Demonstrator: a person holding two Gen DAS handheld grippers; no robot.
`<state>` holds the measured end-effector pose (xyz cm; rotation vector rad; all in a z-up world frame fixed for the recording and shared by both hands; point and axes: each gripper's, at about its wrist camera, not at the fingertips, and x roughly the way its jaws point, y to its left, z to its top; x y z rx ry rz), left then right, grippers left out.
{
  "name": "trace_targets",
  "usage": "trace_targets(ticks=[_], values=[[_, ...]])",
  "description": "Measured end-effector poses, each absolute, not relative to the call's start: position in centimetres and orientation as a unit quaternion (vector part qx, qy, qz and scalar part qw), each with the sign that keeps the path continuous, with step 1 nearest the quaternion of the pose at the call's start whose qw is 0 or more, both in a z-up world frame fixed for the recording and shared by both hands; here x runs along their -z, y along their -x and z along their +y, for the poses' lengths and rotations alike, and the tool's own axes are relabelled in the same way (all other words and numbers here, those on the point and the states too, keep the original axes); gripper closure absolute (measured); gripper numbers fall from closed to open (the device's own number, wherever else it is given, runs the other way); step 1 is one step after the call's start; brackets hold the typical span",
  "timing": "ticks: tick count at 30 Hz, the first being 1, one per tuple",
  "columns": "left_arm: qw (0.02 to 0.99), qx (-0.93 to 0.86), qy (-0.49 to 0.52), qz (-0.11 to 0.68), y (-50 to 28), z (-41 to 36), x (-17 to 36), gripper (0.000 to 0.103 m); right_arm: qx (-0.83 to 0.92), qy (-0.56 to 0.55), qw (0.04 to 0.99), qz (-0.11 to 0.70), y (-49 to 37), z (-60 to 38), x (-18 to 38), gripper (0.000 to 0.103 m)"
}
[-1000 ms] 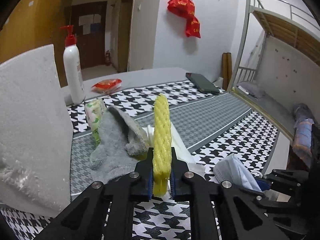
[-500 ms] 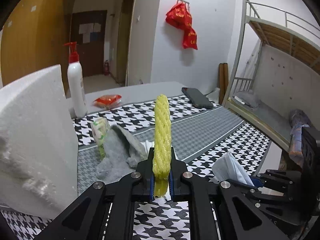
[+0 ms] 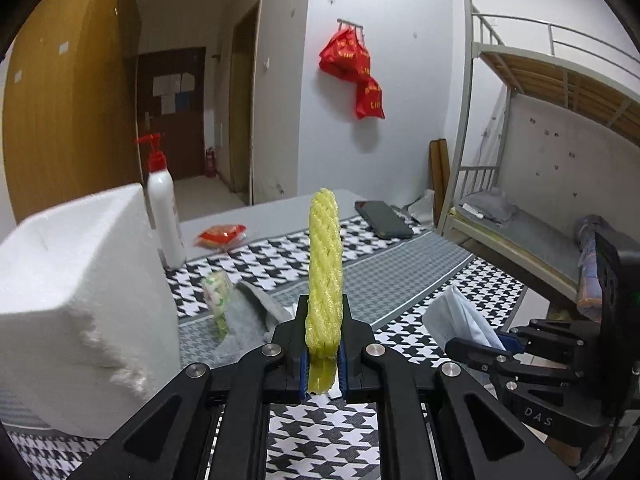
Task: Organize soft objects
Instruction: 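Carry the mask and yellow sleeve up over the white foam box with both grippers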
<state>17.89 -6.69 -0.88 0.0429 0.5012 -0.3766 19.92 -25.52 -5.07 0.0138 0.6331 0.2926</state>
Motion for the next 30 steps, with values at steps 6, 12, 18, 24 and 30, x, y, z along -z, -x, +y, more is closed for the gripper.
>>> trace_targets(ticks=[6, 12, 18, 24, 30], values=[[0.955, 0.191, -0.032, 0.226, -16.3, -6.1, -0.4, 0.092, -0.143, -0.001, 0.945, 0.293, -19.0, -25.0, 3.7, 0.082], [0.959, 0.187, -0.036, 0.208, -15.1, -5.5, -1.5, 0.092, -0.147, 0.002, 0.951, 0.271, -17.9, -24.2, 2.2, 0.082], [0.967, 0.178, -0.036, 0.179, -13.6, -4.5, -2.7, 0.092, -0.15, 0.01, 0.958, 0.244, -16.6, -23.3, 0.6, 0.082], [0.973, 0.165, -0.037, 0.157, -12.5, -3.5, -4.0, 0.092, -0.152, 0.006, 0.963, 0.221, -15.8, -23.0, -0.8, 0.082], [0.978, 0.153, -0.038, 0.137, -11.5, -2.6, -5.0, 0.092, -0.159, 0.007, 0.968, 0.195, -15.0, -22.2, -2.2, 0.082]])
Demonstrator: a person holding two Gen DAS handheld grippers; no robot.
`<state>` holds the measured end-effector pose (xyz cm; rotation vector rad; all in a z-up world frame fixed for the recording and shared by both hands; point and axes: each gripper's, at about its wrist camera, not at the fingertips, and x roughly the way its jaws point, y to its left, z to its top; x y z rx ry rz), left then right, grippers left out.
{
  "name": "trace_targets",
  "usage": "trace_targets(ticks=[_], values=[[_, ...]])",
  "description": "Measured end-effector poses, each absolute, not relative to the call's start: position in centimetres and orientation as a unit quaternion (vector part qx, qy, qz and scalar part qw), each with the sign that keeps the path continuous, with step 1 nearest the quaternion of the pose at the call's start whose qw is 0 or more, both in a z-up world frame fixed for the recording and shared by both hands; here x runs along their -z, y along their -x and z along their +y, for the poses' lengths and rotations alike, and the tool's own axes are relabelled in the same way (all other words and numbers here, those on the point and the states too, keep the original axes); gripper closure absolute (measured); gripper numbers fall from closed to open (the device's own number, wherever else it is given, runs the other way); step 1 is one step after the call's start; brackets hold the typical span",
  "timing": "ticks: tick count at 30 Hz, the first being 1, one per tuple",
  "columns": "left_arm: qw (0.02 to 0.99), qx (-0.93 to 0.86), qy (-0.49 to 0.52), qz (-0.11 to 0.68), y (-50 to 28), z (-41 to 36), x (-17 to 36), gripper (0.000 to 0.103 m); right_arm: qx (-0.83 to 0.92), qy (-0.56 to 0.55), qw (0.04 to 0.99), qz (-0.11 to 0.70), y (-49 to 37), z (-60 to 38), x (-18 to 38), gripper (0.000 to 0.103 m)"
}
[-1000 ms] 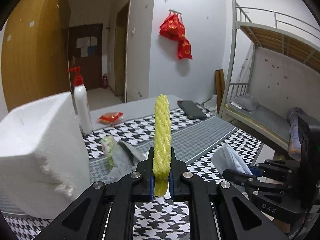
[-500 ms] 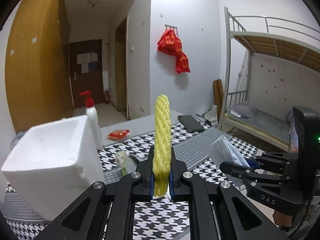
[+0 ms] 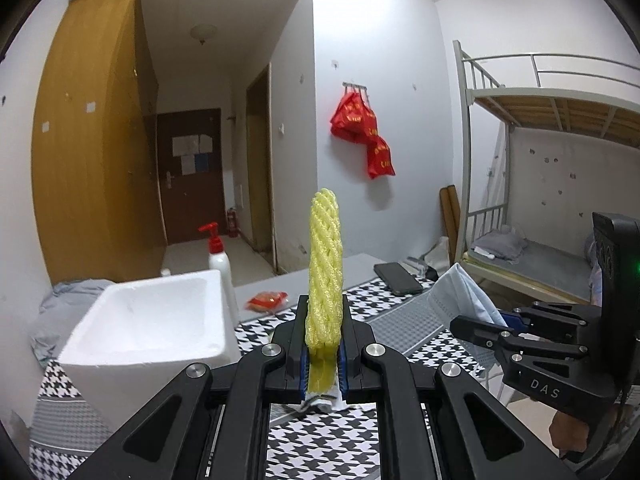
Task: Organize soft objects
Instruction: 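Carry the mask and yellow sleeve up over the white foam box with both grippers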
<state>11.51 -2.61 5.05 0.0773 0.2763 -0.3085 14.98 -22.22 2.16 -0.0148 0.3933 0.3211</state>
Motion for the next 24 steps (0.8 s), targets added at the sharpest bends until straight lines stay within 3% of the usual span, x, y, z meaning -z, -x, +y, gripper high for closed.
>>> trace_targets(ticks=[24], values=[[0.992, 0.077, -0.03, 0.095, -7.9, 2.6, -6.3, 0.092, -0.206, 0.015, 0.969, 0.138, -12.6, -17.7, -4.5, 0.082]])
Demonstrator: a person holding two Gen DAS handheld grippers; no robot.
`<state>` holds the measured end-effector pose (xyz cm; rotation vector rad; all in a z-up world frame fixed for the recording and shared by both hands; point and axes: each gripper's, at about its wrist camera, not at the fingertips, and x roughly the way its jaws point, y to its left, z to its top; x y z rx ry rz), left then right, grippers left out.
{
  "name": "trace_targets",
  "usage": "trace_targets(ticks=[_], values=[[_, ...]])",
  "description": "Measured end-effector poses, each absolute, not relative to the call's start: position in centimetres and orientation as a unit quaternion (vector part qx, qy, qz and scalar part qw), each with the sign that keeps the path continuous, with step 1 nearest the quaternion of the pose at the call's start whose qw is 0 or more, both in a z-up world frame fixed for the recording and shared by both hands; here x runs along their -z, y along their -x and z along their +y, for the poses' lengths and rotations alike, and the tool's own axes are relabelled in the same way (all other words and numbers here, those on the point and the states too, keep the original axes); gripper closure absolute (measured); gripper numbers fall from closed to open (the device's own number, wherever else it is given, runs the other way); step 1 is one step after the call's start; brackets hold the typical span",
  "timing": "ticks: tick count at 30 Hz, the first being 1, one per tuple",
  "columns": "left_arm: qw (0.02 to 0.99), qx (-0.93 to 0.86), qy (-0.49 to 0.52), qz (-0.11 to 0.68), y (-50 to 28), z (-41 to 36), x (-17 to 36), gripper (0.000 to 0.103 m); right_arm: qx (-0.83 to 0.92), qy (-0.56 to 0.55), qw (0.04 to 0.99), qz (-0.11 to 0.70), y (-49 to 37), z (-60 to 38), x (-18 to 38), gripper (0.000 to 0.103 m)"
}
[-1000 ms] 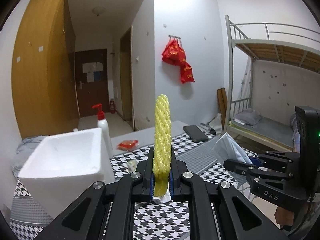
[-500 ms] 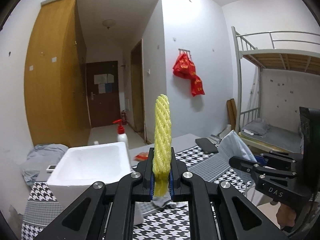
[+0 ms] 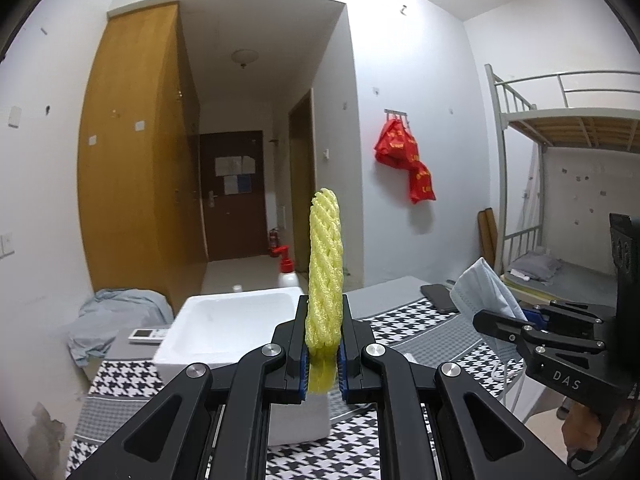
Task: Organize soft objects
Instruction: 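Carry the mask and yellow sleeve up over the white foam box with both grippers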
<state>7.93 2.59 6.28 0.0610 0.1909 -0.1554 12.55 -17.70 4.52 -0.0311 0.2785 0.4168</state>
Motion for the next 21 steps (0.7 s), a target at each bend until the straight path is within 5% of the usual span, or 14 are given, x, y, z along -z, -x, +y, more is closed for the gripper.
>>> trace_targets(ticks=[21], values=[[0.994, 0.019, 0.001, 0.103, -7.4, 6.6, -5.7, 0.092, -0.252, 0.047, 0.957, 0.136, -12.5, -13.6, -4.7, 0.082]])
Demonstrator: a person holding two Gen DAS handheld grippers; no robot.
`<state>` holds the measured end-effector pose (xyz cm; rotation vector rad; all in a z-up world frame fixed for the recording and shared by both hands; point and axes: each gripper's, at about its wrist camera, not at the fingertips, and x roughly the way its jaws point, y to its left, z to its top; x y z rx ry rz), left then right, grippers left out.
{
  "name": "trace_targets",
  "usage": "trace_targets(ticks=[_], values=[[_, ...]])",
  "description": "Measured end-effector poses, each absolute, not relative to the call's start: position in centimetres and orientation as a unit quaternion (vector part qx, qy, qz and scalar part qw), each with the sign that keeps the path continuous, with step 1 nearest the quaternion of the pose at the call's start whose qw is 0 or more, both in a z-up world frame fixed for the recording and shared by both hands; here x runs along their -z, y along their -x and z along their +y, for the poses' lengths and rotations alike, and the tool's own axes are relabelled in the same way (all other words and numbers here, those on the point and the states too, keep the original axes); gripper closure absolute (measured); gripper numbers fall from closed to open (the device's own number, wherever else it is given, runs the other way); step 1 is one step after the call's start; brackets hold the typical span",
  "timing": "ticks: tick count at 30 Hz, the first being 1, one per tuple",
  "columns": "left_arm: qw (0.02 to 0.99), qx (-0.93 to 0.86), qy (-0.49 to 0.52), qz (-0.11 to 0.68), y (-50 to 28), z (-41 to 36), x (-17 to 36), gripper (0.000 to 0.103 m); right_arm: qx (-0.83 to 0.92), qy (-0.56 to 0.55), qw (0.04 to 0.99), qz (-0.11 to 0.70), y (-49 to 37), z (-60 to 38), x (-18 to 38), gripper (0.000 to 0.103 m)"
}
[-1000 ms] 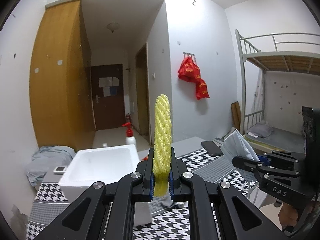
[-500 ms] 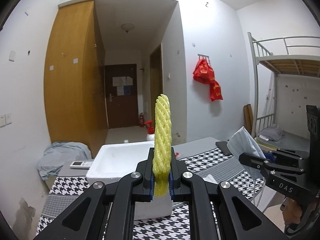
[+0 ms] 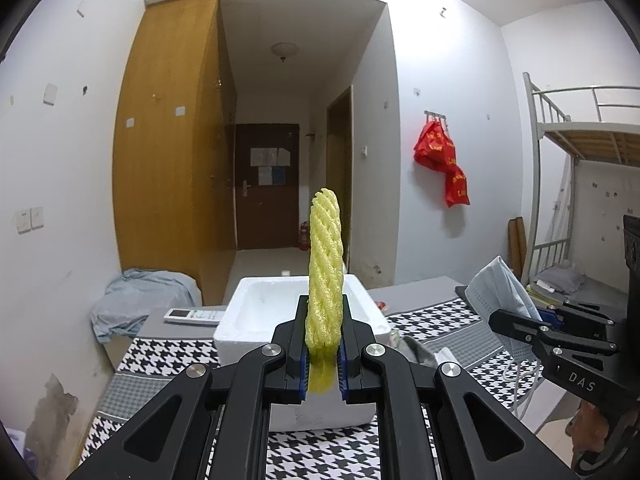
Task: Organize soft objects
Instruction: 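Carry the mask and yellow sleeve up over the white foam box with both grippers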
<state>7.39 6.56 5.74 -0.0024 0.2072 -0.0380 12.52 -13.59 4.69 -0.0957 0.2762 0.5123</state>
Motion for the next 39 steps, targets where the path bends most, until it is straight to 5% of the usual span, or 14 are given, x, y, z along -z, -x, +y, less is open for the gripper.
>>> trace_targets(ticks=[39], values=[[0.992, -0.041, 0.015, 0.116, -8.0, 11.3, -4.9, 0.092, -0.302, 0.068, 0.939, 0.151, -16.3, -7.1, -5.2, 0.082]])
